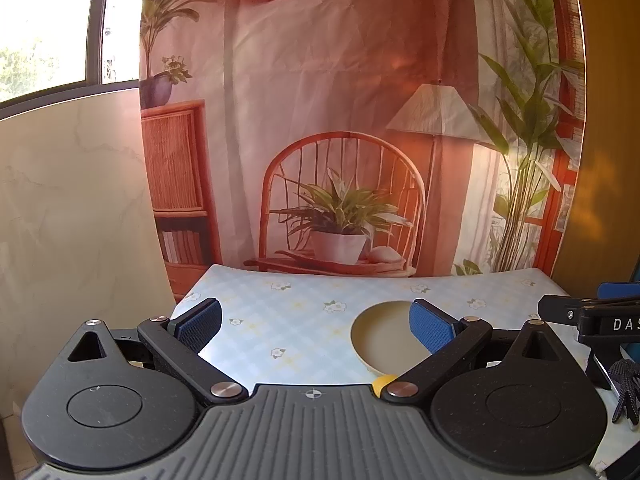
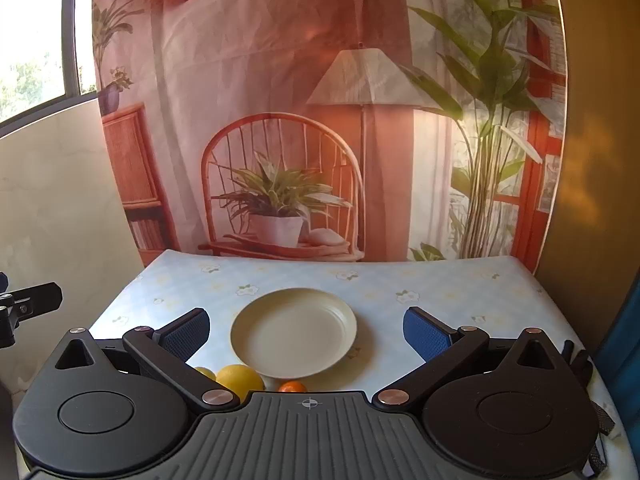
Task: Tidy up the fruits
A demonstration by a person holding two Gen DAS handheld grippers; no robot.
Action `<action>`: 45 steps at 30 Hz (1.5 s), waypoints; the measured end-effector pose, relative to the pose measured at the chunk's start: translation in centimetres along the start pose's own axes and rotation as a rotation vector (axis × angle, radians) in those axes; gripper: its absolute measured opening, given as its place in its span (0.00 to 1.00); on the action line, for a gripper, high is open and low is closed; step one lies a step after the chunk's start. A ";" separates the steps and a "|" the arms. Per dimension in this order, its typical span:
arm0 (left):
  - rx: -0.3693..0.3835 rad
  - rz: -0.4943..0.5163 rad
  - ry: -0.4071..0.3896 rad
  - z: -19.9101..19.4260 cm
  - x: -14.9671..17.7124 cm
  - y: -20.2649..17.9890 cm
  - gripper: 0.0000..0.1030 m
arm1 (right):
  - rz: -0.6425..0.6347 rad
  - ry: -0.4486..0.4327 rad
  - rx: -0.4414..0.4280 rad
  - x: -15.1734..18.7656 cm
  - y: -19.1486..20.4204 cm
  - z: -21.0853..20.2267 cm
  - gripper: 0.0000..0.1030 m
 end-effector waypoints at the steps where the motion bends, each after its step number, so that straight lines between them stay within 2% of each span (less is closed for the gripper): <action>1: -0.001 0.000 0.000 0.0 0.0 0.0 0.98 | 0.000 0.000 0.000 0.0 0.0 0.0 1.00; 45: 0.002 -0.016 0.007 0.7 0.5 0.1 0.98 | -0.003 -0.005 0.005 0.1 0.0 0.0 1.00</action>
Point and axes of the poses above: each gripper's, at about its wrist camera, not at the fingertips, and z roughly the way its jaws point, y to its left, x to its underside, the point moved 10 cm from there along z, roughly the way its jaws point, and after that the axes turned 9 degrees about -x, right-handed, at the moved point
